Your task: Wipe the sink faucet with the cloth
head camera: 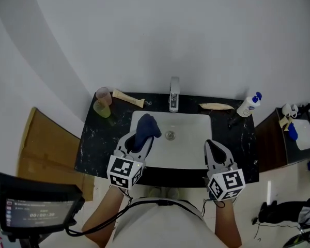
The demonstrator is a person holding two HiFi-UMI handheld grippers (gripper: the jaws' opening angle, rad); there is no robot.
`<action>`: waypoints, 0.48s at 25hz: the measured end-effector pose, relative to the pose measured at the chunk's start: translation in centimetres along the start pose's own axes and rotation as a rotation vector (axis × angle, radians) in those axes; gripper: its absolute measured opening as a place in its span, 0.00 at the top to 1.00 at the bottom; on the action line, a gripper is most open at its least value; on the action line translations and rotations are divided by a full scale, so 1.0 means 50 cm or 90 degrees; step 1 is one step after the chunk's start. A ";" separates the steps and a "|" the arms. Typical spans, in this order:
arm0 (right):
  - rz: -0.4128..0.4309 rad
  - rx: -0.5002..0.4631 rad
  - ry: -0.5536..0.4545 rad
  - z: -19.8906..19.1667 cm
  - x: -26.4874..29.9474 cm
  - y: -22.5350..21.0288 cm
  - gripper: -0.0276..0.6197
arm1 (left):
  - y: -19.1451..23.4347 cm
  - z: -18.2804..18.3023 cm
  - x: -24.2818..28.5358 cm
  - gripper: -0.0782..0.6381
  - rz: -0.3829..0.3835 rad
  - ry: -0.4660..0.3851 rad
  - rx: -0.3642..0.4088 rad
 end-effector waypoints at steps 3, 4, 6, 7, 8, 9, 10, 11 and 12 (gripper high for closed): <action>-0.006 -0.005 0.002 -0.004 -0.006 0.003 0.95 | -0.011 0.008 0.004 0.73 -0.010 -0.013 0.006; -0.007 -0.007 0.002 -0.004 -0.007 0.004 0.95 | -0.013 0.010 0.004 0.73 -0.009 -0.017 0.010; -0.008 -0.008 0.001 -0.003 -0.012 0.005 0.95 | -0.014 0.014 0.002 0.73 -0.006 -0.022 0.011; -0.010 -0.009 0.000 -0.002 -0.015 0.004 0.95 | -0.014 0.015 0.001 0.73 -0.005 -0.024 0.007; -0.011 -0.010 0.001 -0.001 -0.017 0.003 0.95 | -0.014 0.016 0.000 0.73 -0.005 -0.026 0.003; -0.013 -0.010 0.001 -0.001 -0.018 0.002 0.95 | -0.013 0.017 0.001 0.73 -0.004 -0.027 0.000; -0.015 -0.011 0.001 -0.001 -0.019 0.000 0.95 | -0.012 0.017 0.003 0.73 -0.004 -0.028 -0.003; -0.016 -0.011 0.002 -0.001 -0.020 -0.001 0.95 | -0.012 0.017 0.003 0.73 -0.005 -0.028 -0.008; -0.016 -0.012 0.003 -0.001 -0.022 -0.001 0.95 | -0.012 0.017 0.003 0.73 -0.005 -0.029 -0.012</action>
Point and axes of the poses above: the fingertips, and each gripper's own axes: x forward along the fingers, y to its left, z out of its top, the point moved 5 cm from there along -x, backward along the fingers, and after that the axes turned 3 degrees about x, right-handed, at the moved point
